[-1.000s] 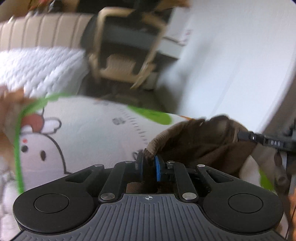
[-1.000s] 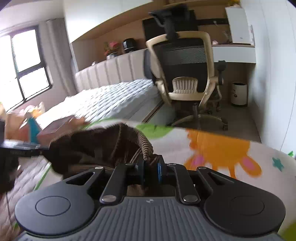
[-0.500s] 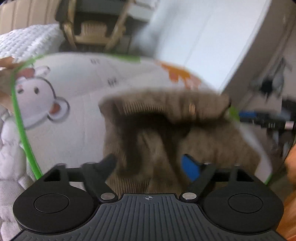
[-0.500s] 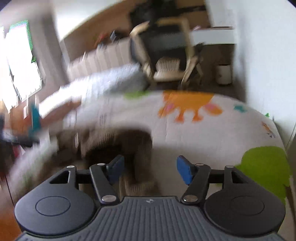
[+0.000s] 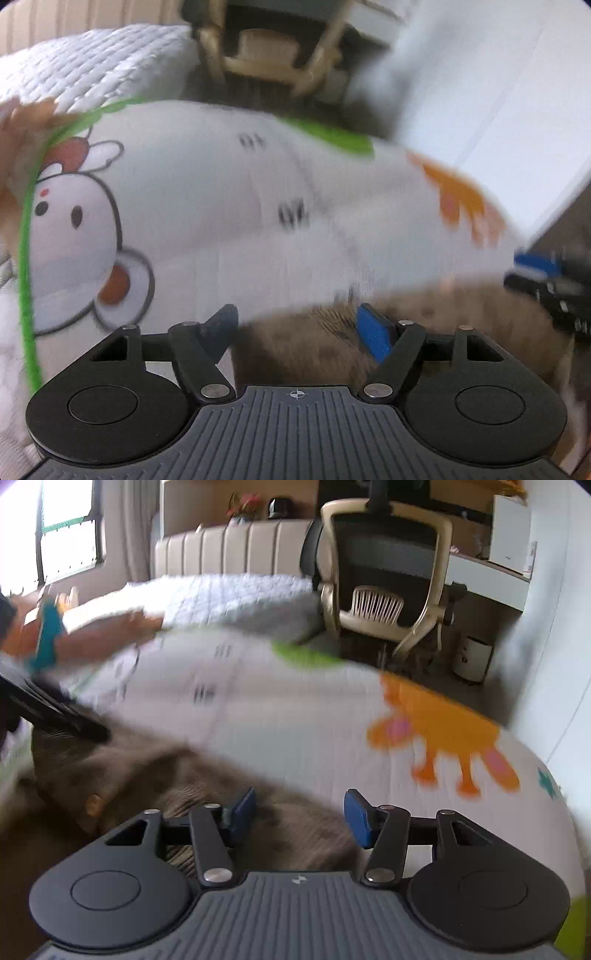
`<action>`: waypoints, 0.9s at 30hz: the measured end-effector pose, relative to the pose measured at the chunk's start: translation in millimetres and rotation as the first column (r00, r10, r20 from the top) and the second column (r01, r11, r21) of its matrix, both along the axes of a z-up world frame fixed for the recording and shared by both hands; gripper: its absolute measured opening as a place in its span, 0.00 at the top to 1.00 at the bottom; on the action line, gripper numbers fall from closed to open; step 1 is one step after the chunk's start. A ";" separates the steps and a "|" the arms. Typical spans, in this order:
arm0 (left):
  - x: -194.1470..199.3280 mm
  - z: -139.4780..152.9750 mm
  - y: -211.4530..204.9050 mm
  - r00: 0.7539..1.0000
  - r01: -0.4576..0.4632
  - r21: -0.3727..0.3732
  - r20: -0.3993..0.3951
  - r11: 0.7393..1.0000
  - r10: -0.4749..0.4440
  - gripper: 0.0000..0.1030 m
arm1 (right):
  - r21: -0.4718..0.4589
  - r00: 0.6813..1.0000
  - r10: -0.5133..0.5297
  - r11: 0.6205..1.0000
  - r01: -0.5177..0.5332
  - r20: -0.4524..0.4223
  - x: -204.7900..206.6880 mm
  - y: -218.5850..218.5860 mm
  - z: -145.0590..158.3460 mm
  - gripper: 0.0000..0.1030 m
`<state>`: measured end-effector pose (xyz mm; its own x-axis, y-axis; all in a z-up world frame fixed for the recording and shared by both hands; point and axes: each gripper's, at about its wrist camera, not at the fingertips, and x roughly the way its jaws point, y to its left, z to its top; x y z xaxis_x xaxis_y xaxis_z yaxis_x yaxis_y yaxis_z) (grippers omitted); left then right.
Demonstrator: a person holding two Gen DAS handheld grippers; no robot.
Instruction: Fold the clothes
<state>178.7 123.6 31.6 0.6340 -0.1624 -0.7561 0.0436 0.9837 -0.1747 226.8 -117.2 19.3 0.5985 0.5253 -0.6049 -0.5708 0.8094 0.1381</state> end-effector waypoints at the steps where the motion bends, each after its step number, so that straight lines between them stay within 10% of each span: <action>1: -6.9 -3.8 -5.9 0.999 0.030 0.036 -0.024 0.999 -0.029 0.20 | 0.020 1.000 -0.007 1.000 0.007 -0.017 -0.8 -5.9 -1.4 0.46; 6: -51.4 -14.9 -12.9 0.985 0.143 0.079 -0.111 0.987 -0.133 0.17 | 0.117 0.994 -0.036 0.992 0.048 -0.105 -4.9 -35.3 -8.5 0.43; 11: -50.9 0.9 21.0 0.997 0.047 -0.156 -0.057 0.987 -0.056 0.09 | 0.209 0.979 -0.055 0.973 0.096 -0.194 -8.9 -64.8 -15.5 0.42; 18: -5.7 -19.0 30.4 0.990 -0.082 -0.289 -0.136 0.954 0.044 0.10 | 0.257 0.933 0.022 0.963 0.077 -0.360 15.6 -44.7 -46.3 0.37; 27: 52.8 -5.3 42.6 0.993 -0.119 -0.401 -0.026 0.908 0.119 0.24 | 0.233 0.994 -0.028 0.971 0.053 -0.108 51.3 -2.5 -14.2 0.44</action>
